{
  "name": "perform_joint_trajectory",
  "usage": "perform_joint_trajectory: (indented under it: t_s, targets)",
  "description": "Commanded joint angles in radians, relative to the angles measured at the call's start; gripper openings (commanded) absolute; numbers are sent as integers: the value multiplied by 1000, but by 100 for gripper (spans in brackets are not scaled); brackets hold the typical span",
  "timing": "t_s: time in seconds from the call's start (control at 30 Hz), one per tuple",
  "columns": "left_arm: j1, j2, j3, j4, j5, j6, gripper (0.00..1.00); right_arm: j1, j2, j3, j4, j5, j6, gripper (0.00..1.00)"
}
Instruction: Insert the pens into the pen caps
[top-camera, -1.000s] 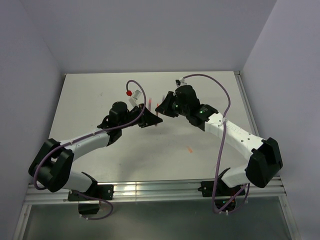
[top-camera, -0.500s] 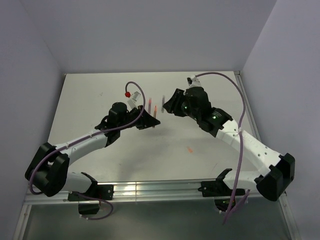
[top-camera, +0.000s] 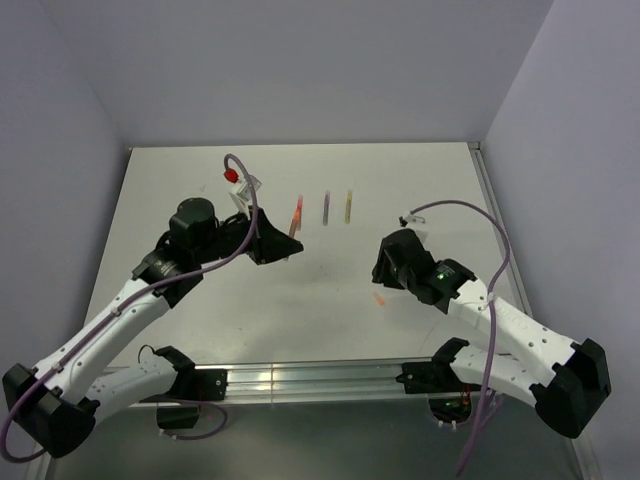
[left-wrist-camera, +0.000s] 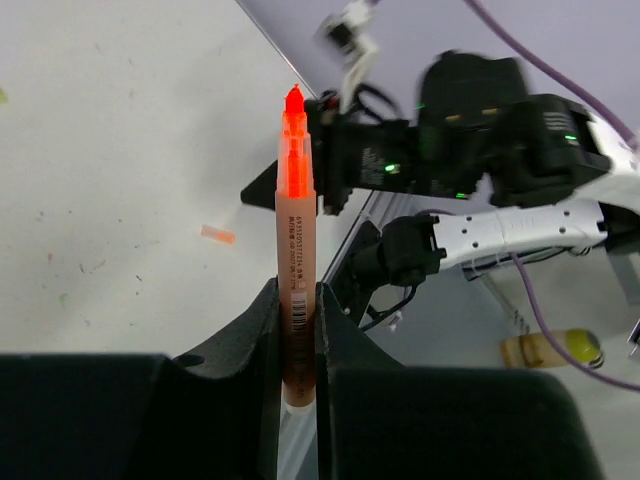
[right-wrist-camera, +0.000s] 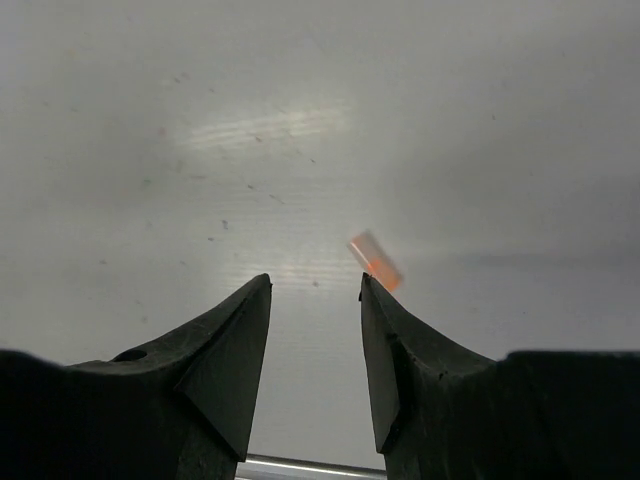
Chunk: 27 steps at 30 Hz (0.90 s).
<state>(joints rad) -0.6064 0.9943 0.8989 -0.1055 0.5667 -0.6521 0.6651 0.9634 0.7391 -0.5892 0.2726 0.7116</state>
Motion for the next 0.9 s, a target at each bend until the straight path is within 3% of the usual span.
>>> perform_joint_trajectory:
  t_s: [0.0, 0.4, 0.87]
  targets:
    - [-3, -58, 61, -169, 47, 130, 0, 4, 3, -73, -3, 39, 60, 49]
    - [-3, -112, 28, -186, 36, 178, 0, 7, 247, -116, 95, 45, 48, 46]
    - [-1, -100, 17, -181, 39, 166, 0, 10, 328, -99, 123, 13, 2, 46]
